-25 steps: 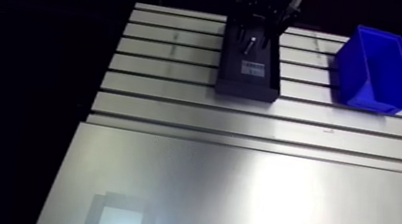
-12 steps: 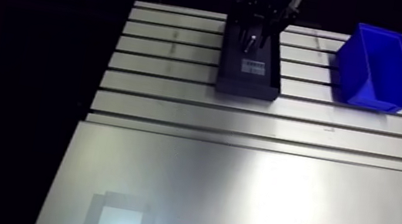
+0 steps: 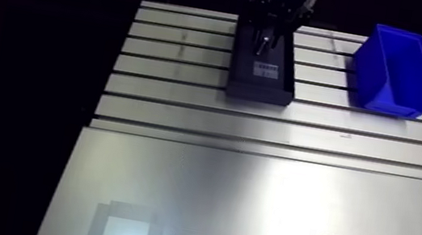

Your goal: Pick up the M10 bolt from the tray and put it into the blue bin.

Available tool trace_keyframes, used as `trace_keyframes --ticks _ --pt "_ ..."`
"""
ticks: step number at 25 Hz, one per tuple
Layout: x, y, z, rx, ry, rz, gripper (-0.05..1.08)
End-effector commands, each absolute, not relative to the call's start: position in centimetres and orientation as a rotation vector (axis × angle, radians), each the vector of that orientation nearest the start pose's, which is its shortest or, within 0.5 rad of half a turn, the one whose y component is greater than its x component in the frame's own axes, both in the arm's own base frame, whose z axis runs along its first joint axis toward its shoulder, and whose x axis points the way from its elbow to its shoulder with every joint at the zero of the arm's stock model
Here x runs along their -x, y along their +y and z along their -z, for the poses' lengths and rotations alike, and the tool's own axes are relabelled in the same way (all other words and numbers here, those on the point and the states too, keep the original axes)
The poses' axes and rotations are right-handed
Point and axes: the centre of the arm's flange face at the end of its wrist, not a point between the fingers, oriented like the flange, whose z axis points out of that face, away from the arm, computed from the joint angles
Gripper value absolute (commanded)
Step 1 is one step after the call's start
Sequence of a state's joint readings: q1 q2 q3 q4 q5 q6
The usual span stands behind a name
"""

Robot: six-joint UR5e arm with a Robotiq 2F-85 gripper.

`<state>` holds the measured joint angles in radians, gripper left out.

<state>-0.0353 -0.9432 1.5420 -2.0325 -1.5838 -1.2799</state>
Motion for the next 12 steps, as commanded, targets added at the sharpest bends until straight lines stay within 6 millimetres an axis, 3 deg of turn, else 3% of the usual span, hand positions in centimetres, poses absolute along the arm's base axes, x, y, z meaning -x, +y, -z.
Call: trace_keyframes --ticks 1,12 --pt "66.24 -10.87 -17.2 -0.486 2.966 -0.046 0.65" --pt "66.26 -10.77 -16.89 -0.488 2.961 -0.047 0.67"
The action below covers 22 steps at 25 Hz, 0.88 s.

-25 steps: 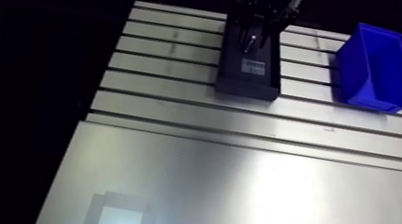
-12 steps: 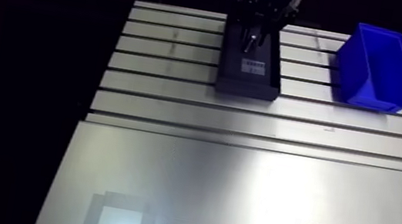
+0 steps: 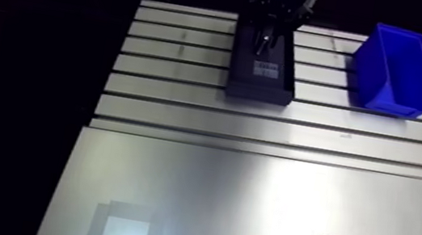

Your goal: Pick up the M10 bolt from the tray and put it into the blue bin.

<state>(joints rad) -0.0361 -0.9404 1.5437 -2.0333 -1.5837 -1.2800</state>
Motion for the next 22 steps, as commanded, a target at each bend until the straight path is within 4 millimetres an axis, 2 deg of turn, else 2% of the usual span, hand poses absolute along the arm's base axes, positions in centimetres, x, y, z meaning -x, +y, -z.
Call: trace_keyframes --ticks 1,22 --pt "66.26 -10.77 -16.89 -0.488 2.961 -0.047 0.68" --pt "66.26 -10.77 -16.79 -0.488 2.959 -0.047 0.76"
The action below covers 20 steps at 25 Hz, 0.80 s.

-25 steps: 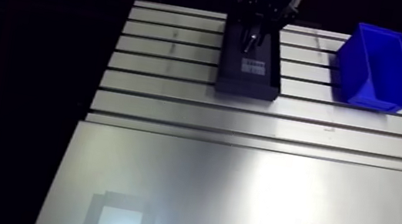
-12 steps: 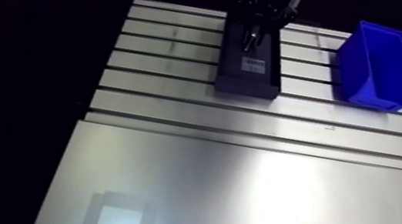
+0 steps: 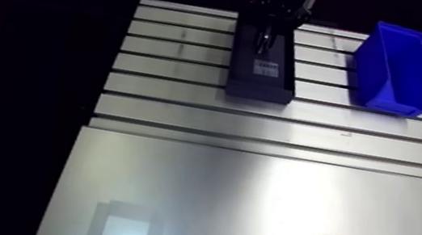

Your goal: Pick up the M10 bolt from the tray and put it into the blue bin.

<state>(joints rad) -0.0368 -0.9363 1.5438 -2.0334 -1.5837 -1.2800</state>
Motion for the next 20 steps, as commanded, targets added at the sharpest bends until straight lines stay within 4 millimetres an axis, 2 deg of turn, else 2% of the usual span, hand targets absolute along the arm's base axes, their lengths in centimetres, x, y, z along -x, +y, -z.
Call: trace_keyframes --ticks 1,20 --pt "66.26 -10.77 -16.79 -0.488 2.959 -0.047 0.77" --pt "66.26 -10.77 -16.89 -0.488 2.961 -0.047 0.79"
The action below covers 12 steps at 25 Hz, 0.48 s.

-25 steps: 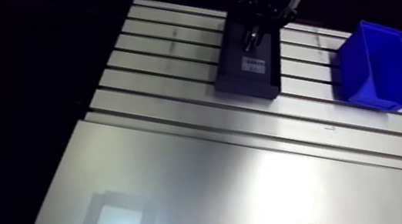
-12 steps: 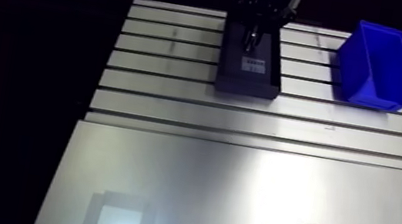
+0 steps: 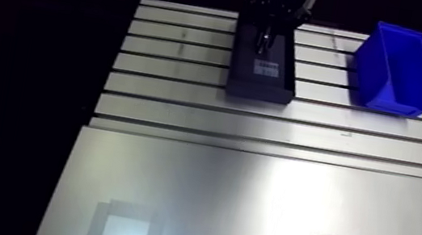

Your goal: Pick up the M10 bolt from the tray and put it into the blue bin.

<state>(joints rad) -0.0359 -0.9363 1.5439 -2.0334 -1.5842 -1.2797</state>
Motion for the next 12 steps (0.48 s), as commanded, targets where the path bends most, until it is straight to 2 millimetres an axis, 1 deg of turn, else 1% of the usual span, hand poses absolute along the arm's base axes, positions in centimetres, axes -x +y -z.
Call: trace_keyframes --ticks 1,4,6,12 --pt "66.3 -10.8 -16.9 -0.488 2.961 -0.047 0.79" --pt "66.2 -10.9 -17.1 -0.486 2.964 -0.046 0.83" --pt "66.0 -10.9 -17.2 -0.486 2.963 -0.049 0.84" --pt "65.2 -10.8 -18.1 -0.479 2.969 -0.054 0.91"
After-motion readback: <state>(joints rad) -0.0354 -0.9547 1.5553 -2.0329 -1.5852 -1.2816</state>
